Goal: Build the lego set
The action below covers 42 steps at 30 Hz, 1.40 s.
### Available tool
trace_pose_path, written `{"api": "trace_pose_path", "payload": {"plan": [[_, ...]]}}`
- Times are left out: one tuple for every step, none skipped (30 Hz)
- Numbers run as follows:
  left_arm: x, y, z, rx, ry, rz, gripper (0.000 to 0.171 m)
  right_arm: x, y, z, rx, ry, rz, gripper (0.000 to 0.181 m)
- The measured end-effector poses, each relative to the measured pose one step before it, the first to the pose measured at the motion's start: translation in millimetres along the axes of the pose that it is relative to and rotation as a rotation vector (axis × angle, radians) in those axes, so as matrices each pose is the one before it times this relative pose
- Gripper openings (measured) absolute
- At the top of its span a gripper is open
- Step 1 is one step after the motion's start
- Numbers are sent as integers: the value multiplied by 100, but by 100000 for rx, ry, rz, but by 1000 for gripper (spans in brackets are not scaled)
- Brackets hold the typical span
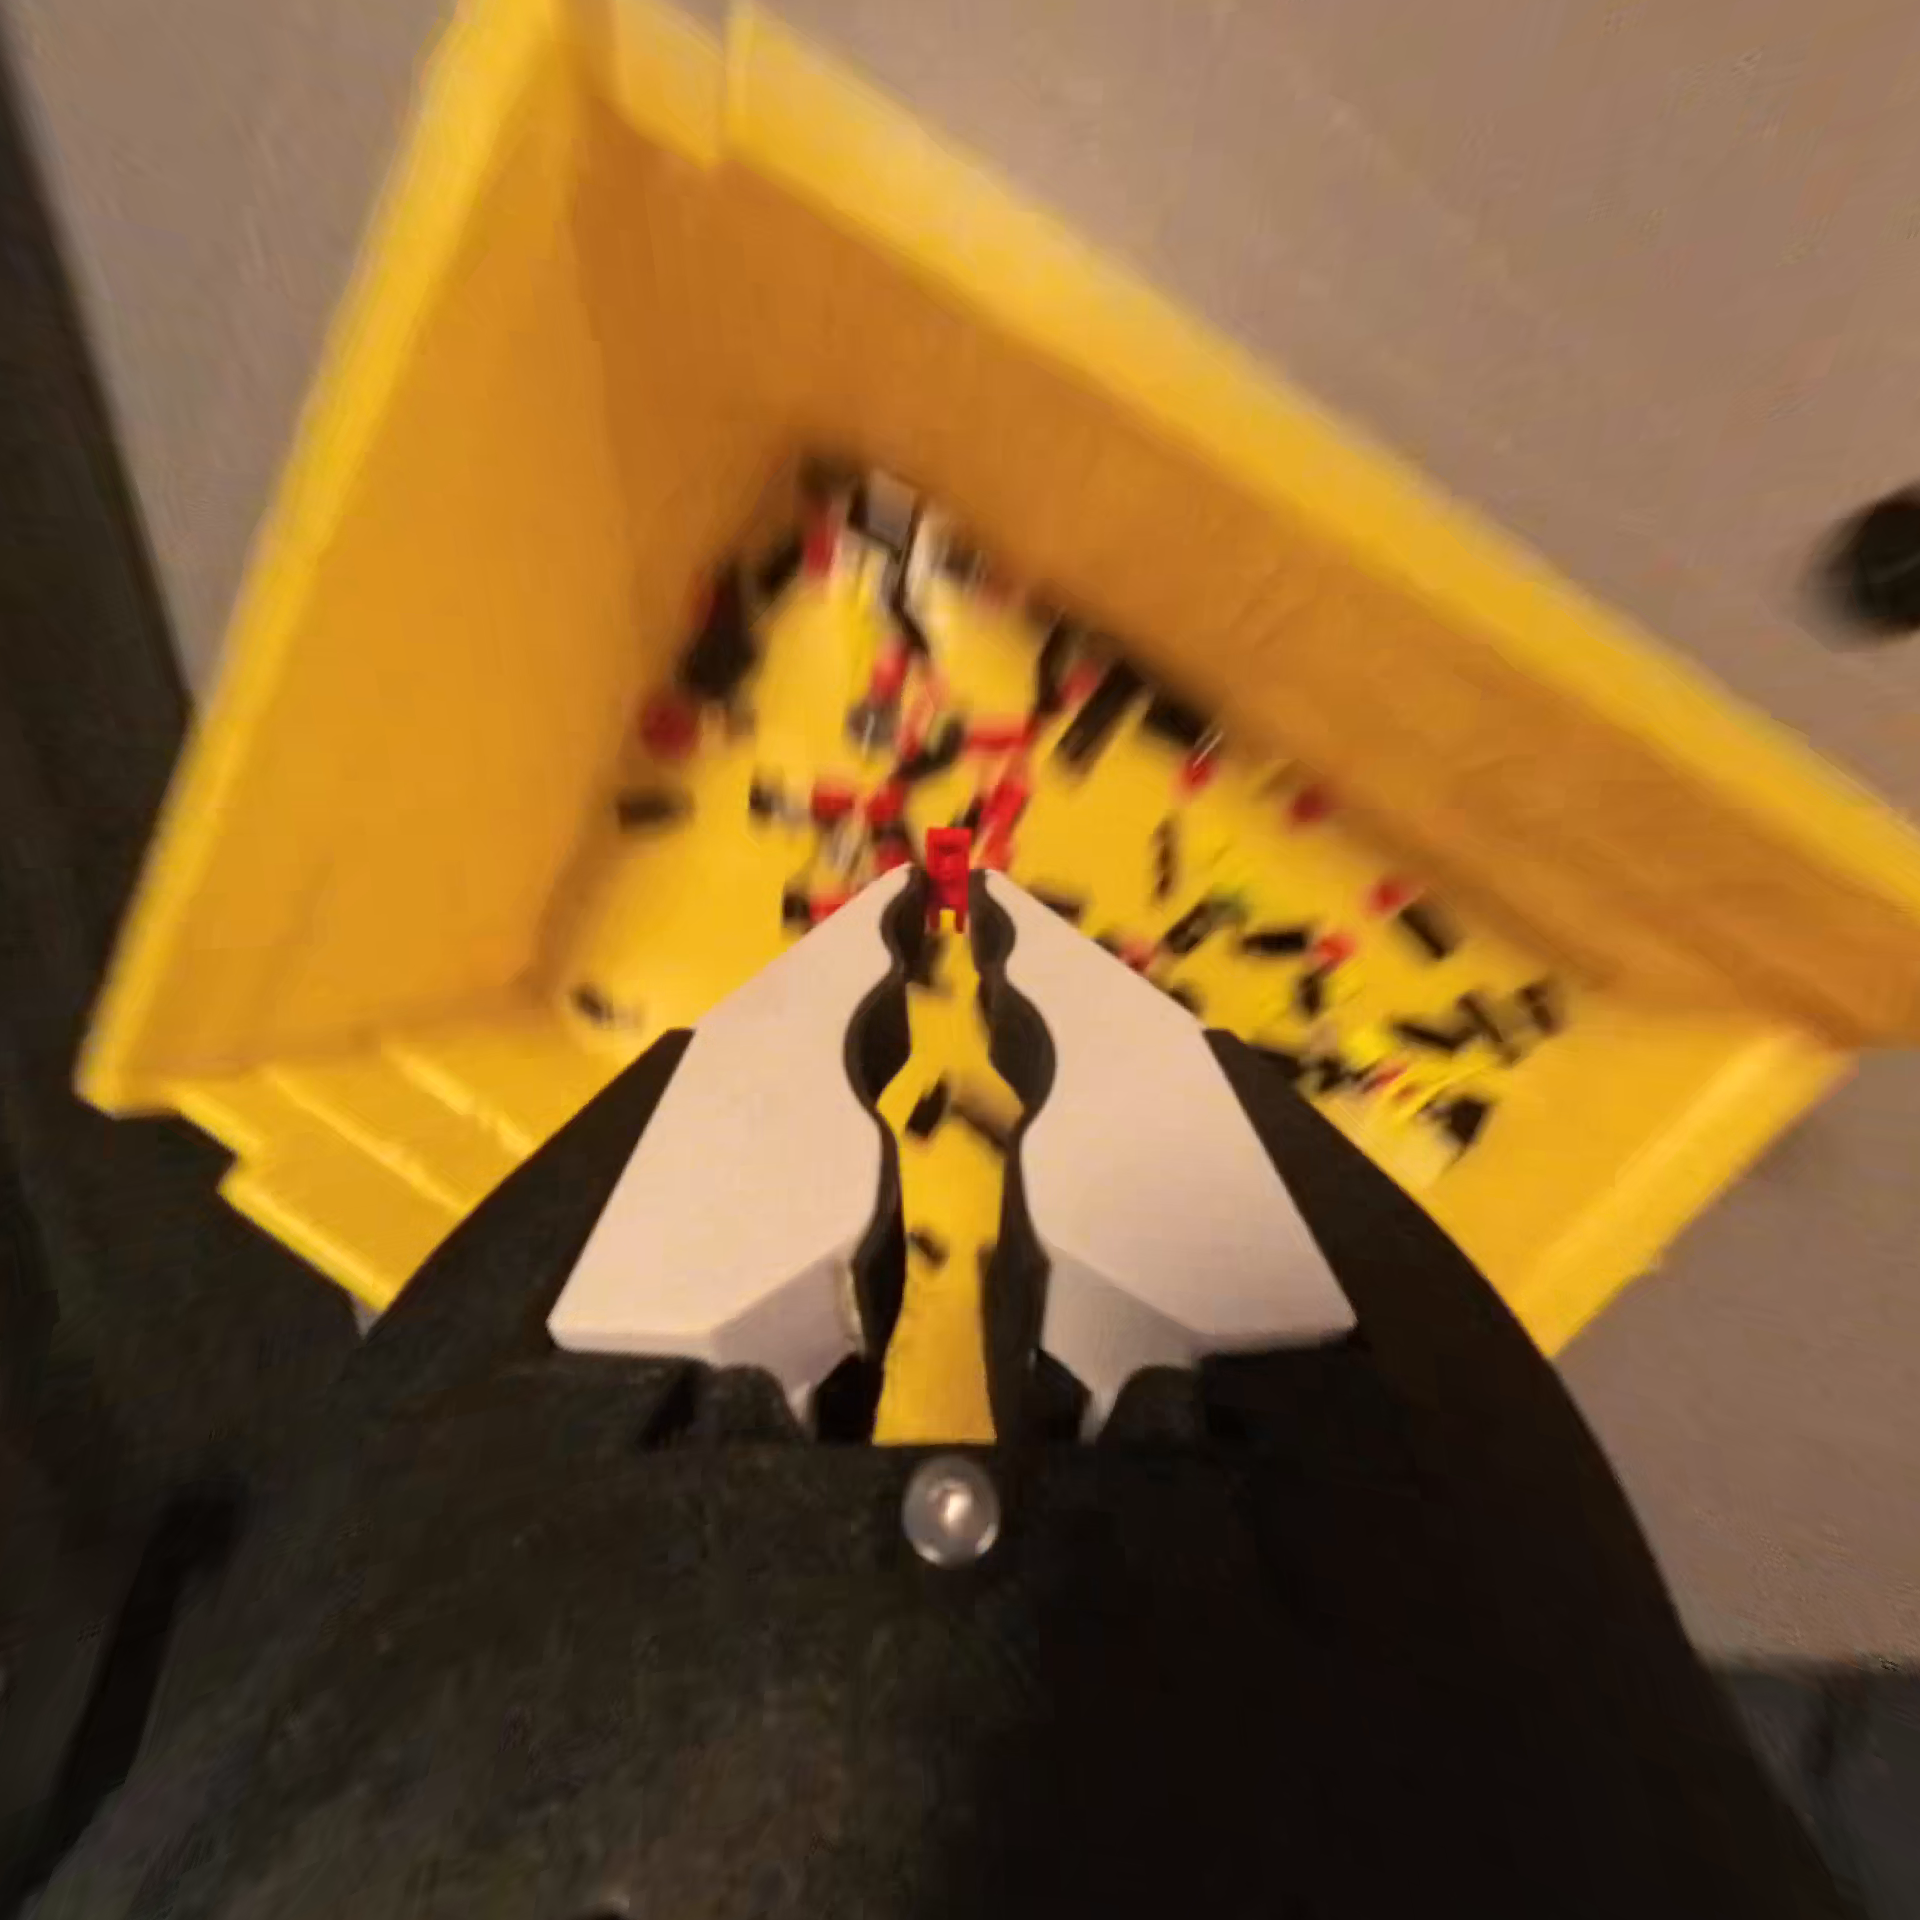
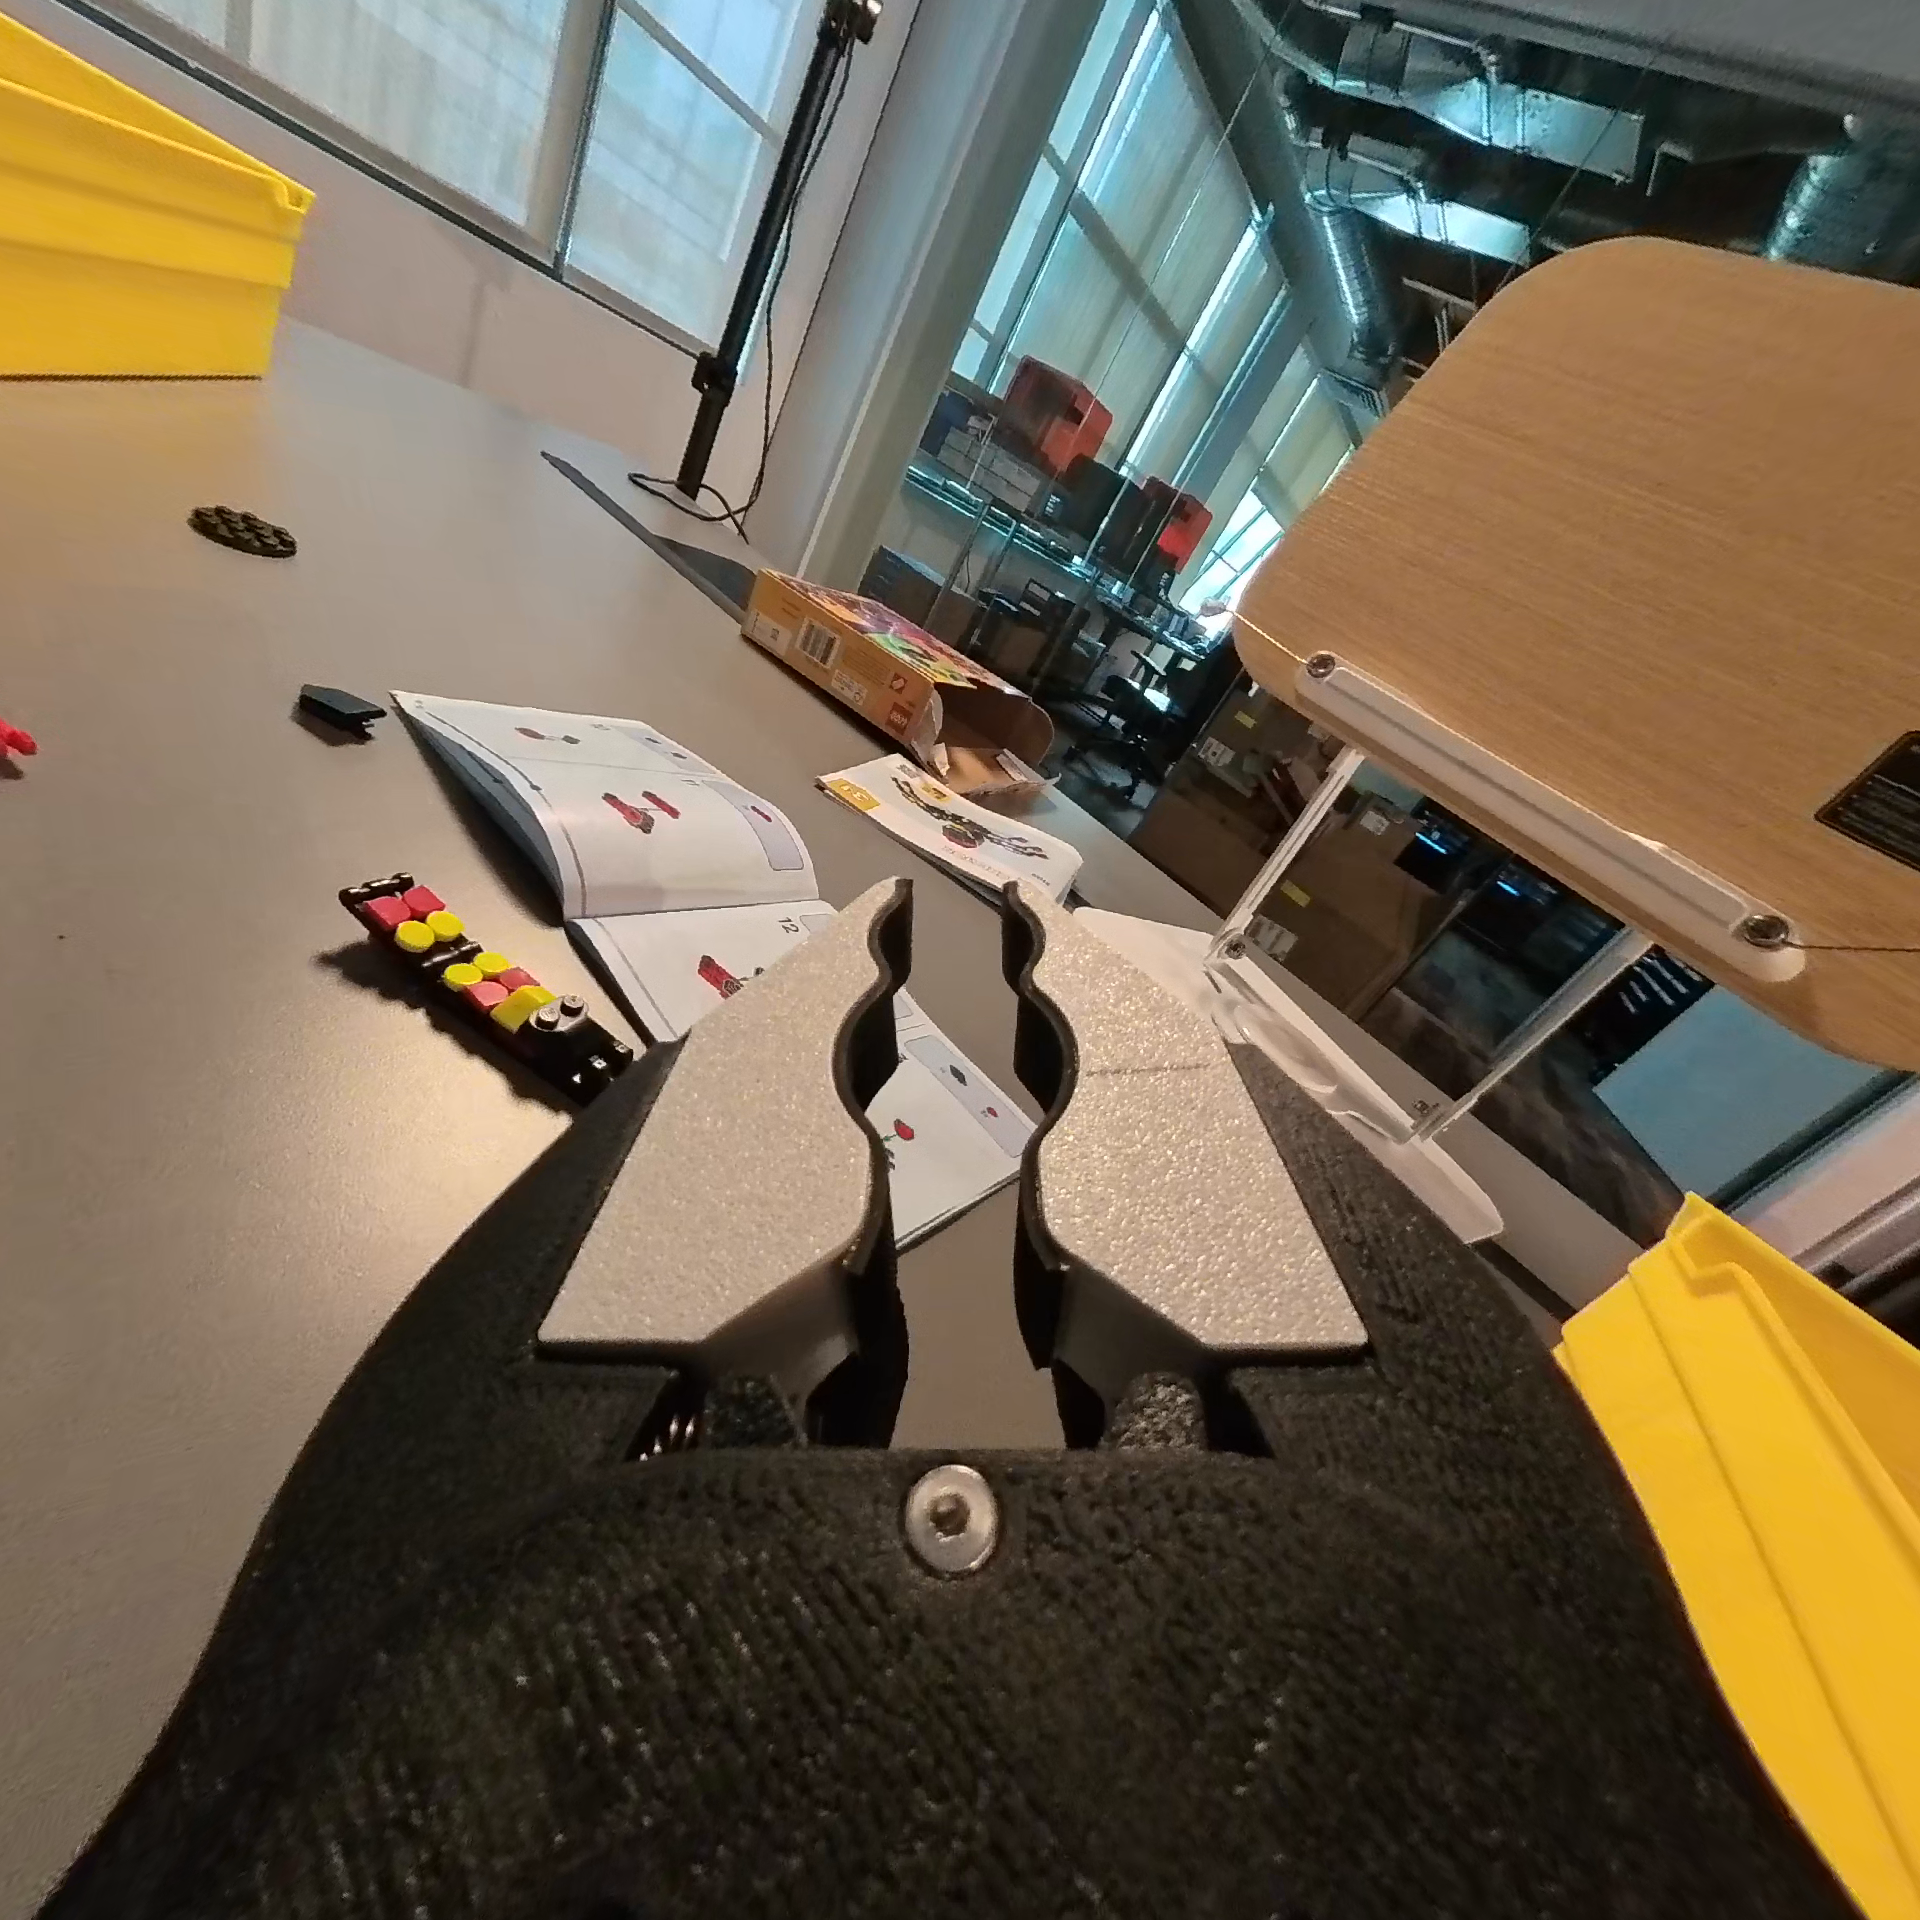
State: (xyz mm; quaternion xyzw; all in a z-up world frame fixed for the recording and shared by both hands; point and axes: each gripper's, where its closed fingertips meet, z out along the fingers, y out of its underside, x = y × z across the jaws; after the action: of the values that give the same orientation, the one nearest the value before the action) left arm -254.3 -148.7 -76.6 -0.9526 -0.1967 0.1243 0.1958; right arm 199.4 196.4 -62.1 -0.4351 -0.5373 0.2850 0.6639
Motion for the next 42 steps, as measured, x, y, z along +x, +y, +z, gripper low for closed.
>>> {"api": "trace_pose_path", "payload": {"plan": [[1706,-2802,-2310,18400,18,4847,7,-21,29,29,-180,-4,-267,15],[2022,-2798,-2131,17166,1081,4987,7,2,23,19,-196,99,-288,15],[2160,-2695,-1745,15460,1395,3804,7,24,23,10,-187,249,-258,15],[2641,-2321,-1221,12484,4125,4992,7,18,15,5,-123,205,-225,15],[2887,-1984,-689,10842,5372,5170,7,5,-10,4,-4,97,-159,15],[3041,-1700,-182,10077,6512,3481,7,0,-28,-11,107,85,-153,15],[3610,-1632,150,11557,10666,3239,7,-31,-75,-6,282,-50,-271,15],[3063,-1243,542,11614,7667,1639,7,-79,-123,1,443,-184,-493,15],[2341,-537,849,9445,3812,1143,7,-106,-133,16,447,-187,-947,15],[2370,135,988,6918,4873,3286,7,-119,-120,55,139,-43,-1541,15],[2128,709,1089,3993,4044,4946,7,-157,-60,81,-368,-18,-2017,15],[1440,1080,1138,1359,218,4037,7,-266,15,105,-885,-390,-2398,16],[1507,927,1052,1686,1357,3530,7,-354,-1,86,-981,-714,-2921,16],[1485,651,926,2494,2356,2592,7,-429,-173,59,-337,-818,-3319,17],[1267,644,871,1754,2258,1843,7,-547,-379,71,571,-1214,-3269,17],[1185,927,867,-1232,2820,2754,7,-711,-560,119,1153,-1852,-2638,17],[1167,1245,850,-4766,3620,4645,7,-879,-722,211,1575,-2630,-1581,17],[976,1207,729,-5374,2771,4810,8,-1067,-879,285,2011,-3549,-936,18],[883,788,507,-2604,2329,3836,7,-1223,-902,384,2168,-4082,-1352,18],[911,460,332,-943,2965,3317,7,-1306,-754,534,1614,-4137,-2437,18],[490,244,210,-1650,1389,2999,7,-1335,-605,650,1121,-4259,-2624,19],[130,-147,46,74,-151,1805,7,-1405,-646,706,1537,-5234,-1326,19],[164,-308,-58,1886,226,1242,7,-1331,-803,703,2304,-5634,250,21],[-8,-87,-42,265,-660,1372,7,-1082,-921,646,3096,-4948,1231,22],[-12,166,16,-1416,-783,1419,7,-809,-1019,571,3882,-3955,2096,22],[174,245,64,-1707,341,1350,7,-630,-908,507,3678,-3354,3025,22],[156,197,67,-1470,158,1431,7,-363,-475,507,1297,-2206,3699,19],[57,30,39,-559,-397,1399,7,-93,64,510,-1769,-783,3465,16],[20,-57,-13,12,-485,1180,7,-225,301,452,-2551,-1726,2213,15],[48,-26,5,-138,-241,788,7,-336,338,304,-2309,-2243,1092,14],[-36,24,-4,-254,-483,442,7,-155,233,109,-1366,-1104,644,13],[6,-2,-16,159,74,-90,7,63,2,-54,199,100,885,12],[-33,-99,-57,667,140,-747,7,104,-133,-113,1128,-4,1784,11],[-13,-82,-40,312,285,-878,7,106,-177,-114,1526,-343,2755,8],[66,45,23,-548,323,-116,7,35,-226,-89,1843,-1072,3844,5],[59,52,31,-526,-180,1215,7,14,-103,-21,1072,-1240,4221,4],[17,-37,-15,-14,-771,1948,8,-16,-21,-13,384,-1209,3114,3],[5,-45,-34,73,-792,1661,7,20,-63,-52,451,-620,1237,2],[-11,-93,-45,462,-419,356,8,-20,-104,-77,782,-97,206,2],[-29,-142,-59,1047,370,-1510,8,-22,-204,-101,1393,365,-803,2],[-154,-303,-117,2072,444,-4146,7,31,-358,-155,2081,991,-1830,3],[-293,-585,-196,3761,824,-7350,7,165,-457,-168,2302,2035,-2707,7]]}}
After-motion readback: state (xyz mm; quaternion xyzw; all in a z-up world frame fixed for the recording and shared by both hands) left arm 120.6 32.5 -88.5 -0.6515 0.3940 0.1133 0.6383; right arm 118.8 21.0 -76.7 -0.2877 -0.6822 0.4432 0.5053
